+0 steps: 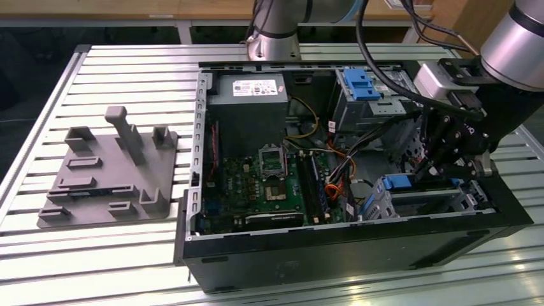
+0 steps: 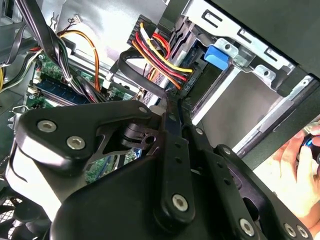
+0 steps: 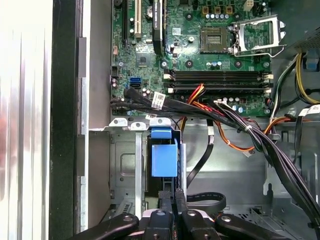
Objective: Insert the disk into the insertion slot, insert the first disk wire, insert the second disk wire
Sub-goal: 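Insert the second disk wire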
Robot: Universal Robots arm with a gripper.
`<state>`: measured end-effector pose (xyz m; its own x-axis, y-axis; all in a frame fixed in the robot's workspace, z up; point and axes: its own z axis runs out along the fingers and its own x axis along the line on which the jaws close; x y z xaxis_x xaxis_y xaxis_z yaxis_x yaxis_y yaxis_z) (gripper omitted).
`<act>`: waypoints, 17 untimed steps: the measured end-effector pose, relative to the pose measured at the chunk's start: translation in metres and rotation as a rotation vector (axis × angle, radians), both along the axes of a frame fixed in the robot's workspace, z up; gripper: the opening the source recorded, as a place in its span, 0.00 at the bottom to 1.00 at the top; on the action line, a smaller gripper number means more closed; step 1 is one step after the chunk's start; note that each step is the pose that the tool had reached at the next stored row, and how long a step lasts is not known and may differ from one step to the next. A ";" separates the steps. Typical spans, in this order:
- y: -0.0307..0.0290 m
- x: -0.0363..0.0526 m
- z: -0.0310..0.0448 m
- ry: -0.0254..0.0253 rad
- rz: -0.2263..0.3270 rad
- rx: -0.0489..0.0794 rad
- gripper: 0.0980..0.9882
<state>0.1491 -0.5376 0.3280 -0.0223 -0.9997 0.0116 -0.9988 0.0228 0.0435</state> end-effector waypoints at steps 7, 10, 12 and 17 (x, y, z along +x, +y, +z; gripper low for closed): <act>0.0001 0.0000 0.0239 0.0001 0.000 0.001 0.21; 0.0002 0.0000 0.0372 0.0001 0.000 0.001 0.21; 0.0002 0.0000 0.0461 0.0001 0.000 0.001 0.21; 0.0002 0.0001 0.0599 0.0001 0.000 0.001 0.21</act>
